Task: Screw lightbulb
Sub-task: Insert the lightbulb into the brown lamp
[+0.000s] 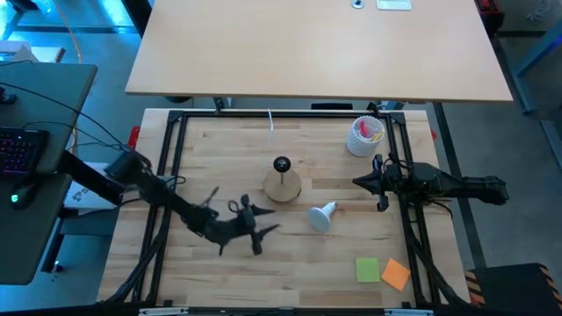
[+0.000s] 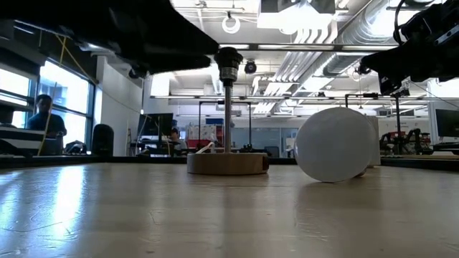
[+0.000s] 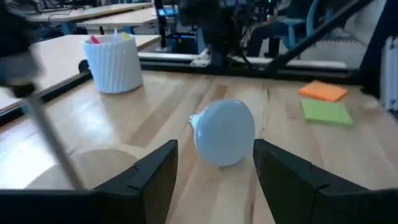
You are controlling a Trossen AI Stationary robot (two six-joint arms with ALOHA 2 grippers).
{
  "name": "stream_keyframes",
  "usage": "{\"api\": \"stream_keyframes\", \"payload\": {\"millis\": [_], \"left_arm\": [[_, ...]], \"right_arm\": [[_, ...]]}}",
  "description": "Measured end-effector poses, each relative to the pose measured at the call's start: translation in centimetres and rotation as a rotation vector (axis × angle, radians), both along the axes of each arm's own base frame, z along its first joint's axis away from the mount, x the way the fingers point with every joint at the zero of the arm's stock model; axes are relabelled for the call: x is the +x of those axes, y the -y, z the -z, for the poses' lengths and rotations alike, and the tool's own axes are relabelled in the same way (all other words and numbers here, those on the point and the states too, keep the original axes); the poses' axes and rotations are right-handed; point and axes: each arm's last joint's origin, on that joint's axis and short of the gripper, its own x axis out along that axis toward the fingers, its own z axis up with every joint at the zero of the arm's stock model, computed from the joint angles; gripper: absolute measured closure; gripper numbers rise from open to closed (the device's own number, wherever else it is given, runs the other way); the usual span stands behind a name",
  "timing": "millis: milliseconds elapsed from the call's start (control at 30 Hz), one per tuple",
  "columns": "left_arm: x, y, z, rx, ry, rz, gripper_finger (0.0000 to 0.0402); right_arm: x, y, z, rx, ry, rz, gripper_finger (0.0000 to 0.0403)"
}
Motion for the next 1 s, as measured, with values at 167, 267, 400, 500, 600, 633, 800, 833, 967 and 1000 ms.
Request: {"api": "stream_keyframes", "payload": {"millis": [167, 267, 400, 500, 600, 633, 800, 833, 967, 1000], "left_arm": [[3.3, 1.1, 1.7, 0.041, -0.039, 0.019, 0.0198], [4.5, 1.0, 2.0, 0.037, -0.044, 0.045, 0.0198], [5.1, 0.1, 2.2, -0.002, -0.055, 0.07, 0.0198], [5.4, -0.6, 2.3, -0.015, -0.063, 0.063, 0.0198], [5.7, -1.2, 2.3, -0.015, -0.068, 0.07, 0.0198], [5.8, -1.4, 2.4, -0.017, -0.072, 0.073, 0.0198], [6.0, -1.9, 2.5, -0.03, -0.095, 0.105, 0.0198], [6.0, -1.9, 2.5, -0.034, -0.095, 0.109, 0.0198], [6.0, -1.9, 2.5, -0.035, -0.098, 0.11, 0.0198], [5.9, -1.9, 2.6, -0.034, -0.101, 0.111, 0.0198]], "right_arm": [[0.0, 0.0, -0.1, 0.026, 0.008, -0.005, 0.0402], [0.0, -0.1, -0.3, 0.26, 0.03, -0.046, 0.0402], [0.0, -0.2, -1.2, 0.495, 0.118, -0.087, 0.0402], [0.2, -1.0, -1.8, 0.511, 0.128, -0.25, 0.0402], [0.8, -1.9, -1.4, 0.489, 0.068, -0.298, 0.0402], [1.1, -2.2, -1.1, 0.48, 0.039, -0.28, 0.0402], [2.2, -3.4, 0.8, 0.412, -0.15, -0.224, 0.0402], [2.3, -3.6, 1.1, 0.402, -0.189, -0.225, 0.0402], [3.4, -4.0, 1.0, 0.346, -0.318, -0.215, 0.0381], [3.7, -4.0, 0.9, 0.327, -0.356, -0.206, 0.037]]}}
